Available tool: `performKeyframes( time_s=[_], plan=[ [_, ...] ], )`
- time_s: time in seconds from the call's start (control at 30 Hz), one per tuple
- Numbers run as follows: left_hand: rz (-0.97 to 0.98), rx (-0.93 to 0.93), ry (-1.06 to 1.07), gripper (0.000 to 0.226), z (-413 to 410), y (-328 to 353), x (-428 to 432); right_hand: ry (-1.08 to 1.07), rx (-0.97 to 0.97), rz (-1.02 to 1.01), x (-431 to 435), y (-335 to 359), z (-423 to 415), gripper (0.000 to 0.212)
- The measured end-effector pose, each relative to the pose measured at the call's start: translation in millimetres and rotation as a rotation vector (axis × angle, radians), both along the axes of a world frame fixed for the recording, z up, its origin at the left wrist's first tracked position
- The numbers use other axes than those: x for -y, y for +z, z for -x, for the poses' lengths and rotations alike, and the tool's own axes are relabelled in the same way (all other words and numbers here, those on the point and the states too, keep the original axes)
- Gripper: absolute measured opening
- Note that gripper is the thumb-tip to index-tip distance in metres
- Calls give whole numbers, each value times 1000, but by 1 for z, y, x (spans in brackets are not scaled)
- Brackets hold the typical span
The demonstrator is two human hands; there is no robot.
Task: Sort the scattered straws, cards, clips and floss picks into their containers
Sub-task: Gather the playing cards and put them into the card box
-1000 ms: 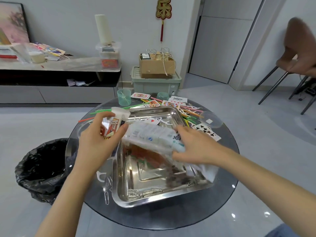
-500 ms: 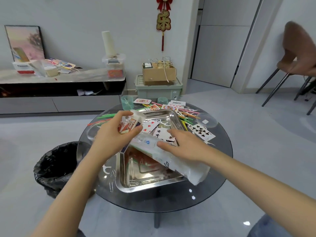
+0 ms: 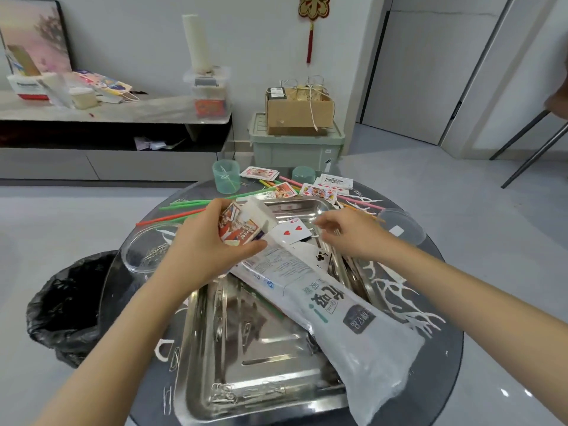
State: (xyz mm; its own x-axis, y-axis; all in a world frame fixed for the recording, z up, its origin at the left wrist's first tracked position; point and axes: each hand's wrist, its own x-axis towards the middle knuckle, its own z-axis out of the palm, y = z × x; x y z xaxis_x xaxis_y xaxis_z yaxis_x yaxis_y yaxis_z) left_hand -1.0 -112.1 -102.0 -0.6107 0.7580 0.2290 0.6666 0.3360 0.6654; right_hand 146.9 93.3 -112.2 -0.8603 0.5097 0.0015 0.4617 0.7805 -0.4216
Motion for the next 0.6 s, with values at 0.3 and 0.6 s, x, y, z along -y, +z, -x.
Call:
performKeyframes(
  time_s=[0.3,0.6],
  plan=[
    [19,-81,-29,65,26,-15,-8,271,294,-174,-27,-29,96,65],
    [98,-97,-142,73,39,-21,1,55,65,-156,-20,-21,94,16]
  ],
)
